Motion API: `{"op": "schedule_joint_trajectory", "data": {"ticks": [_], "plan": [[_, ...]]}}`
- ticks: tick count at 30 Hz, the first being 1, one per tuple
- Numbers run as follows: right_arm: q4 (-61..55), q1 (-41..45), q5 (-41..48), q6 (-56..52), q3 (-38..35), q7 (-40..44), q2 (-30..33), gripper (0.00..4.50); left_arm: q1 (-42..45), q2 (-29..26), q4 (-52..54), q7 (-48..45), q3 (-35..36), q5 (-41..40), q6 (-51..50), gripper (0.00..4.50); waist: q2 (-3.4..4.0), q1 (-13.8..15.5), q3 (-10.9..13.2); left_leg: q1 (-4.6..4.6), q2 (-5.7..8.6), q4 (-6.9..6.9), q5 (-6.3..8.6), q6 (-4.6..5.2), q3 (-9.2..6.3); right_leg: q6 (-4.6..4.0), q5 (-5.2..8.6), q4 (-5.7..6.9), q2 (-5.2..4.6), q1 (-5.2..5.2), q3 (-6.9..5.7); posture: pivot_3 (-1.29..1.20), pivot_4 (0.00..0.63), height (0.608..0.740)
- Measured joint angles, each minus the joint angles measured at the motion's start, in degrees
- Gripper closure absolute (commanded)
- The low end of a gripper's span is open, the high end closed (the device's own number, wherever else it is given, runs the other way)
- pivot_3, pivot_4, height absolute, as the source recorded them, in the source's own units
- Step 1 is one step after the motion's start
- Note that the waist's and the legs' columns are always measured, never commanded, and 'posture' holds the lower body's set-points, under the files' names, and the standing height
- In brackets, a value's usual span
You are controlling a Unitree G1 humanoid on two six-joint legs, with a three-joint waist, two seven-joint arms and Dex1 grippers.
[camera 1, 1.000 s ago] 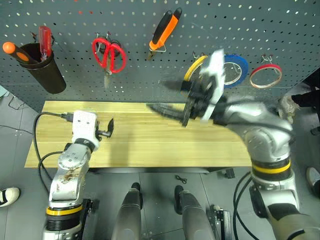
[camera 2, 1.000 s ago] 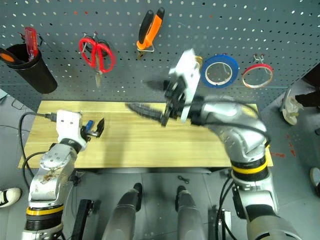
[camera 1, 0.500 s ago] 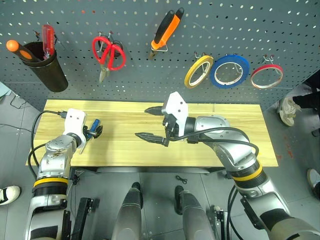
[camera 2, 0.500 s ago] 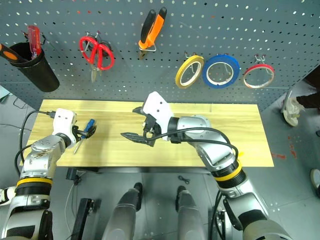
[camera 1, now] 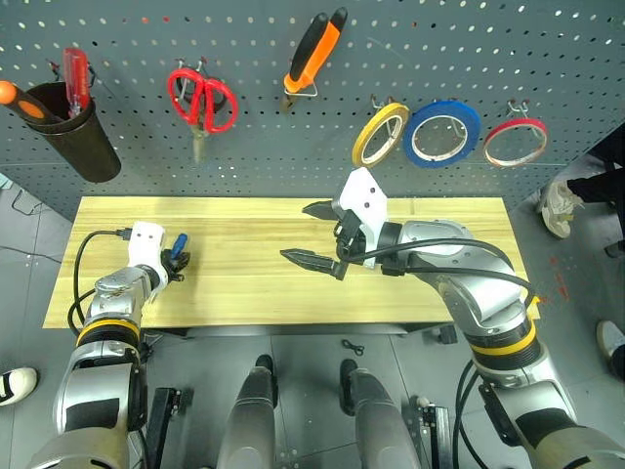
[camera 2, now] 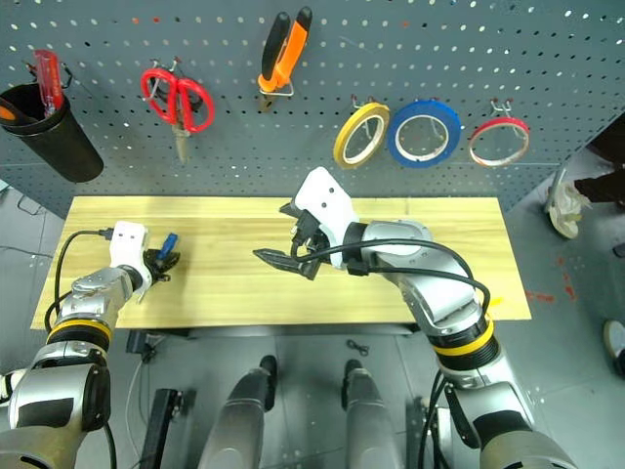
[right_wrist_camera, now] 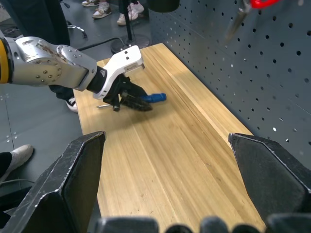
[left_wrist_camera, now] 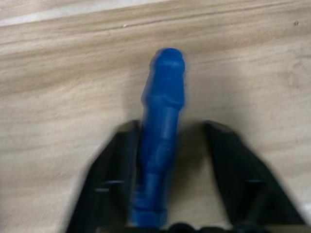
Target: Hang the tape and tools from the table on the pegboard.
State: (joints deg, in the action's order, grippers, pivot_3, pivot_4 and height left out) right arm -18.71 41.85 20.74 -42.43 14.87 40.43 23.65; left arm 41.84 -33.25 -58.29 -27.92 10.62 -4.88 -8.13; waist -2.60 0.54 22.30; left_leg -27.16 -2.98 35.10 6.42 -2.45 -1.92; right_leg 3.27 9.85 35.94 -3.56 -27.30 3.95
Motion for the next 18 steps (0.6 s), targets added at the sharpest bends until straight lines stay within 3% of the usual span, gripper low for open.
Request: {"op": "schedule_joint_trajectory", "data": {"ticks": [1,5,8,13,18], "plan": [[0.0,0.0,0.0,0.0,0.0,0.0,0.0,0.00,0.0,0.1,0.0,0.2,0.0,0.0,0.2,4.10,0.00,-0.1,0.0,0.01,0.00,-0.02,0.00,0.00,0.00,0.00,0.00,0.00,0.00,0.00,0.00,0.10,0.440,0.740],[0.1,0.0,-0.1,0.3,0.0,0.2,-0.2,0.00,-1.8,0.2,3.0,0.2,0.2,-0.1,-0.5,4.09,0.00,-0.1,0.0,0.01,0.00,-0.04,0.00,0.00,0.00,0.00,0.00,-0.02,0.00,0.00,0.01,0.13,0.408,0.740],[0.2,-0.2,-0.2,1.1,0.0,0.7,-0.1,0.00,-7.6,0.6,12.7,0.5,1.0,-1.9,-4.6,4.09,-0.01,0.0,0.0,0.00,-0.01,-0.12,0.00,-0.01,0.00,0.00,-0.01,-0.06,0.00,0.00,0.00,0.16,0.382,0.740],[-0.4,-3.6,2.0,1.7,-4.0,2.3,2.1,0.00,-27.4,6.0,50.2,5.1,2.9,-5.9,-18.0,4.09,-0.04,0.7,0.0,-0.13,0.03,-0.24,-0.02,-0.09,-0.02,-0.26,-0.17,-0.20,-0.11,-0.04,-0.06,0.20,0.350,0.740],[-2.8,-2.4,10.7,0.7,-10.6,3.4,0.8,0.00,-33.7,13.4,84.9,15.4,6.7,-10.3,-30.1,4.09,-0.14,2.1,-0.1,-0.13,-0.01,-0.18,-0.05,-0.27,-0.05,0.04,-0.13,-0.23,-0.06,-0.01,-0.11,0.24,0.328,0.740]]}}
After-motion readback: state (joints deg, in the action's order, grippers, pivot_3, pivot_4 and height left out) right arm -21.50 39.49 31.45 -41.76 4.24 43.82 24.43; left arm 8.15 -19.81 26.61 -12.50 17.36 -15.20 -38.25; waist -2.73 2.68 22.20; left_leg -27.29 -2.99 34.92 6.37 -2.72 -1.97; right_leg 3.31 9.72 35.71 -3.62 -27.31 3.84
